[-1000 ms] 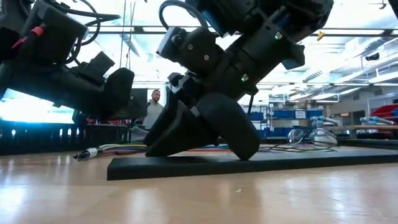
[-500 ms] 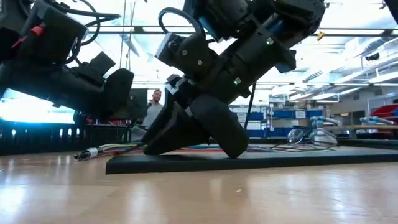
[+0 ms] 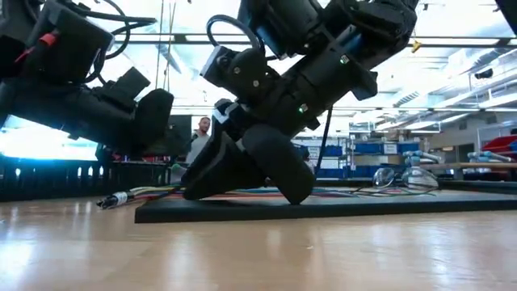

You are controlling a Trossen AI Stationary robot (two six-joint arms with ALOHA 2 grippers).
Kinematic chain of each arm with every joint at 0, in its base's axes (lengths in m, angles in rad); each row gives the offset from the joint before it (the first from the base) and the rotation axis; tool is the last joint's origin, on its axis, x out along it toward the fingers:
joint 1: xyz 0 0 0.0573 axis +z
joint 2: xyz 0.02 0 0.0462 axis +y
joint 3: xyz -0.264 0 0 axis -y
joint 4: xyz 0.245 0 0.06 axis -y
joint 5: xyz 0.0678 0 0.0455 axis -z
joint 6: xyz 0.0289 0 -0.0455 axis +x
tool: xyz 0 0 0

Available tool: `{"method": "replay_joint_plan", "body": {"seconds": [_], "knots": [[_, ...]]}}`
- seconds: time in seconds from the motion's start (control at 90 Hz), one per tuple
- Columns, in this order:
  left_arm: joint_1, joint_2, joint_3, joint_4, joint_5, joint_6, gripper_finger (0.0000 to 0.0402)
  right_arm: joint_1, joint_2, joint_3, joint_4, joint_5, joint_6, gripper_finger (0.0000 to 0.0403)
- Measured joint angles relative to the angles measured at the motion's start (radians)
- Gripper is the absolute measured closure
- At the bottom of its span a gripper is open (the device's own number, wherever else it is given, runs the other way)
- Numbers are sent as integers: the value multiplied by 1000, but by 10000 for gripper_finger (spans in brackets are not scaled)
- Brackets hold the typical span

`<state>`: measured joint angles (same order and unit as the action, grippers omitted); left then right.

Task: Ziptie cables
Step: Wrap the other black zip tie on the cable wires

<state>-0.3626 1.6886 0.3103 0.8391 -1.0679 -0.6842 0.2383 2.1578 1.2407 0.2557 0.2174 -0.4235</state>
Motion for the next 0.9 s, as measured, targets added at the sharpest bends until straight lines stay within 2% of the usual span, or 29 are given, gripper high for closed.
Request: {"method": "replay_joint_plan", "body": {"seconds": [0.789, 0.9], "knots": [[0, 0, 0, 1, 4, 0, 401, -6, 2, -1, 62, -23, 15, 295], [0, 0, 0, 1, 4, 0, 402, -8, 4, -1, 68, -62, 45, 297]]}}
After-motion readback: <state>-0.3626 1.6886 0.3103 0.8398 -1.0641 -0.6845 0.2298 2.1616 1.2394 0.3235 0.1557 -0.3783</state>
